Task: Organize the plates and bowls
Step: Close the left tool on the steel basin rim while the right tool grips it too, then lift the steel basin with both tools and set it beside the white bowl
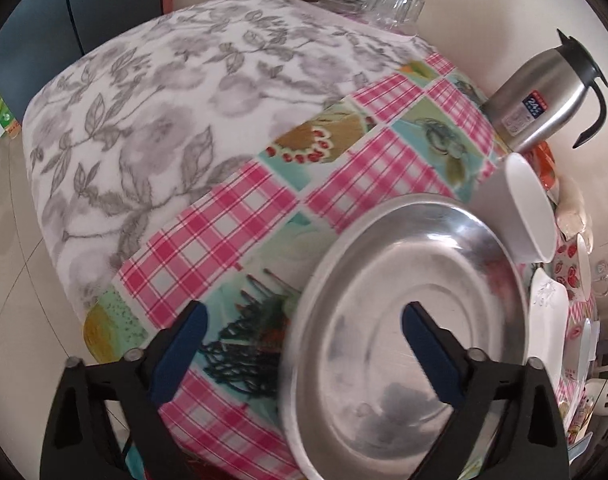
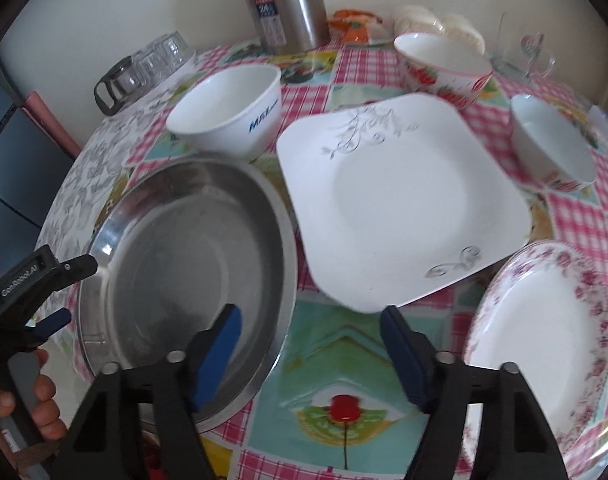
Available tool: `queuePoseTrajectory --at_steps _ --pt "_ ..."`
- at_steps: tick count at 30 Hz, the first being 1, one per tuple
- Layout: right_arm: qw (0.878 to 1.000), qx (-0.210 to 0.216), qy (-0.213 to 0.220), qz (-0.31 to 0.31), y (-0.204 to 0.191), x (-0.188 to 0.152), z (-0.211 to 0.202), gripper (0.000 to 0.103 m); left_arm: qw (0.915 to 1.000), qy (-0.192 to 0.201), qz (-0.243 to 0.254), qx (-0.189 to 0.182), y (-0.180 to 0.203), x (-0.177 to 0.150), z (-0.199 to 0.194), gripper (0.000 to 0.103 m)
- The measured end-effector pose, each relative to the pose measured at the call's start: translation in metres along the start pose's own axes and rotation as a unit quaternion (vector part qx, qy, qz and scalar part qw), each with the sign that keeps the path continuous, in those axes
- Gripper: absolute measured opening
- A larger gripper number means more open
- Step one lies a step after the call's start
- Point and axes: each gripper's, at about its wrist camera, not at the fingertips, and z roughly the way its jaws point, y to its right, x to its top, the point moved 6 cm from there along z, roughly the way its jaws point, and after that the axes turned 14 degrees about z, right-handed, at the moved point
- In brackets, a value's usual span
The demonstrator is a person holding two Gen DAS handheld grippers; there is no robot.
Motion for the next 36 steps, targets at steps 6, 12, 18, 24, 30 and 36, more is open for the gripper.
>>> queuePoseTrajectory --at_steps 6,12,18,24,30,36 --pt "1.000 0.011 -0.026 -0.003 -0.005 -0.005 0.014 0.046 0.9995 -0.007 0.018 -0.024 0.002 0.001 0.013 0.063" --pt "0.999 0.013 -0.039 0.001 -0.006 -0.005 0.023 0.029 0.9989 -0.001 0.037 -0.029 0.008 0.005 0.016 0.039" --pt "0.999 0.023 -0.040 -0.003 -0.009 -0.004 0.027 0.022 0.9987 0.003 0.046 -0.020 0.009 0.006 0.018 0.026" --pt "0.998 0.032 -0.045 0.006 -0.007 -0.003 0.033 0.021 0.9983 0.006 0.057 -0.013 0.013 0.006 0.020 0.024" --pt "0.999 0.032 -0.030 -0.018 -0.014 -0.005 0.024 0.015 0.9982 0.014 0.058 -0.007 0.011 0.003 0.011 0.022" --pt "0.998 0.046 -0.011 -0.041 -0.022 -0.006 0.008 0.016 0.9982 0.026 0.053 0.005 0.003 -0.001 -0.003 0.022"
